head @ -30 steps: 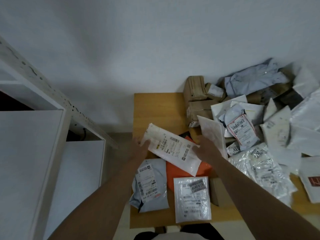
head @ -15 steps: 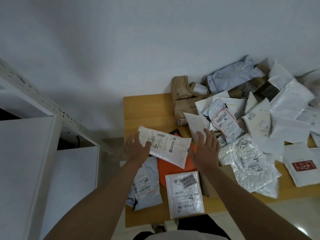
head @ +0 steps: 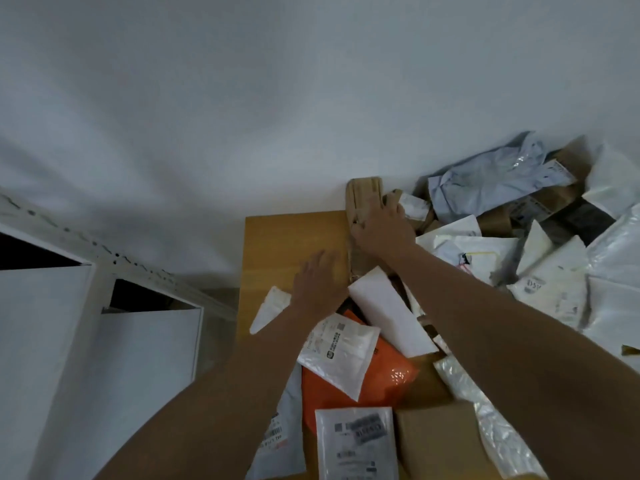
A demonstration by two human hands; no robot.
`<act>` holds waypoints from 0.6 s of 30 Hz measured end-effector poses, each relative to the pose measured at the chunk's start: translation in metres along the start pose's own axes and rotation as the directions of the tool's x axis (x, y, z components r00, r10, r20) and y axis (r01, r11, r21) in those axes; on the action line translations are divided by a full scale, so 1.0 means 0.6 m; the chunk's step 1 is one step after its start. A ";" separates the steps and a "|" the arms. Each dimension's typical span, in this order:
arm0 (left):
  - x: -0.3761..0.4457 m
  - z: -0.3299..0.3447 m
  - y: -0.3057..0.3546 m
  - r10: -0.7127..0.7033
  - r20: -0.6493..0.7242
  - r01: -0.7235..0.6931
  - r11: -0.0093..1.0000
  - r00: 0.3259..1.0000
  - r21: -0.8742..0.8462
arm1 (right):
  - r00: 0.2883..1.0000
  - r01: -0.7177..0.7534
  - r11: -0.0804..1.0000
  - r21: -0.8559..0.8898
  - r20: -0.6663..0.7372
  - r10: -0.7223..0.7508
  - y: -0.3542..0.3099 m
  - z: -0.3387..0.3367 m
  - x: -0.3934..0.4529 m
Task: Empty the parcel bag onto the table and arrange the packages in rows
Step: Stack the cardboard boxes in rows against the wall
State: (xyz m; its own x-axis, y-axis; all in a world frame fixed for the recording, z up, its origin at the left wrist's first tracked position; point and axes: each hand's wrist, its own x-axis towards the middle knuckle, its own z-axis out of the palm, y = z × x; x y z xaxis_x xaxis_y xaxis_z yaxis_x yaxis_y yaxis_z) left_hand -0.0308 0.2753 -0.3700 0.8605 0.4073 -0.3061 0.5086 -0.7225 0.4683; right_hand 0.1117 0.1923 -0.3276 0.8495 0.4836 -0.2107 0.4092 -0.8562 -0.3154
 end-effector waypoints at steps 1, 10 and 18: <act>0.016 0.005 0.014 0.058 0.002 -0.058 0.996 0.998 0.063 | 0.998 -0.022 0.999 0.027 0.064 0.020 0.005 0.001 0.027; 0.102 0.033 0.025 0.343 -0.016 -0.317 0.885 0.939 0.341 | 0.987 -0.125 0.984 0.128 0.112 0.111 0.013 0.028 0.097; 0.091 -0.020 -0.056 0.297 0.048 -0.291 0.869 0.954 0.400 | 0.983 -0.185 0.863 0.470 0.097 0.158 0.012 0.039 0.092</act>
State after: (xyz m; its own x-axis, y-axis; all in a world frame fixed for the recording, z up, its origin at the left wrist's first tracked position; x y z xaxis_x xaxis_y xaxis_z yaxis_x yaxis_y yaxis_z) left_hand -0.0003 0.3286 -0.3925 0.9703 0.1472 -0.1922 0.1797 -0.9700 0.1640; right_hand 0.1535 0.2171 -0.3632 0.8674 0.3572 -0.3465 0.0391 -0.7430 -0.6682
